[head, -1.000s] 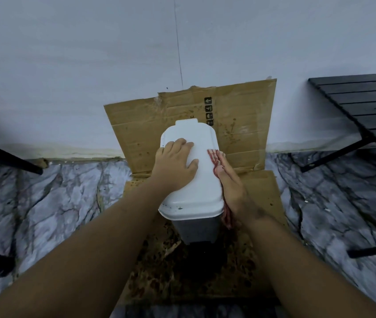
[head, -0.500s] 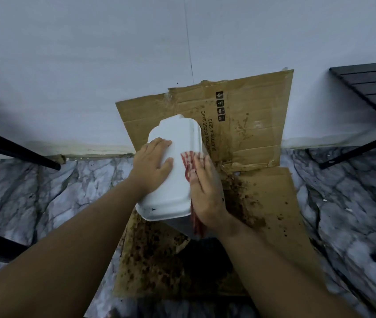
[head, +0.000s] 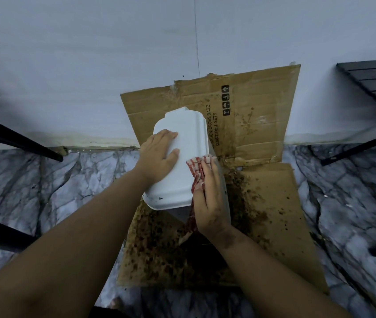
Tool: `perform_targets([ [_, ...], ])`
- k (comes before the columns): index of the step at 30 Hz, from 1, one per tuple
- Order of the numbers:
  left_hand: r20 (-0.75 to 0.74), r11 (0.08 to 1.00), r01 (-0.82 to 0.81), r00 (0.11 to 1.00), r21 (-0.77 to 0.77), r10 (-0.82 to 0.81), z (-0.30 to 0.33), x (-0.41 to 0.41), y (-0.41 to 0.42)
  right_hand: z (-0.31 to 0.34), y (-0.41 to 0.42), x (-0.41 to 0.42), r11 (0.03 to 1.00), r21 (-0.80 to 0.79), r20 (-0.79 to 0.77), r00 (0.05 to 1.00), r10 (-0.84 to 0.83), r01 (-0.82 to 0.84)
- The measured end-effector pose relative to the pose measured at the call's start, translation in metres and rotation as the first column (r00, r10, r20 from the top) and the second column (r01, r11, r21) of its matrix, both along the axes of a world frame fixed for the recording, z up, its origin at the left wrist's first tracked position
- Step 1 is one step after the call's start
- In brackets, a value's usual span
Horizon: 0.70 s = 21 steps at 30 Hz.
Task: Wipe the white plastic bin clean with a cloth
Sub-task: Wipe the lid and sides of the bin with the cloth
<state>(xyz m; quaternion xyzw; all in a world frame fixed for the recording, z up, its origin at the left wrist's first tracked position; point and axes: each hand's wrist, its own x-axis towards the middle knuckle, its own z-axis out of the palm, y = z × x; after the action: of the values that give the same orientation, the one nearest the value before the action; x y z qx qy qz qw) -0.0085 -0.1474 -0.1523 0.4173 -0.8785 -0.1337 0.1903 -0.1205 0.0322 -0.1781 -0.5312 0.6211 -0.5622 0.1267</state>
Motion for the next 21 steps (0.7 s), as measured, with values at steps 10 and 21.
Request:
perform_targets([
  [10,-0.024,1.000,0.003,1.000,0.004,-0.002,0.000,0.009,-0.001,0.008,-0.013,-0.004,0.999,0.026,0.142,0.989,0.025,-0.029],
  [21,-0.044,0.999,0.034,0.998,-0.015,-0.034,-0.010,0.023,-0.012,-0.011,-0.036,-0.001,0.993,-0.044,0.063,0.992,0.113,-0.110],
])
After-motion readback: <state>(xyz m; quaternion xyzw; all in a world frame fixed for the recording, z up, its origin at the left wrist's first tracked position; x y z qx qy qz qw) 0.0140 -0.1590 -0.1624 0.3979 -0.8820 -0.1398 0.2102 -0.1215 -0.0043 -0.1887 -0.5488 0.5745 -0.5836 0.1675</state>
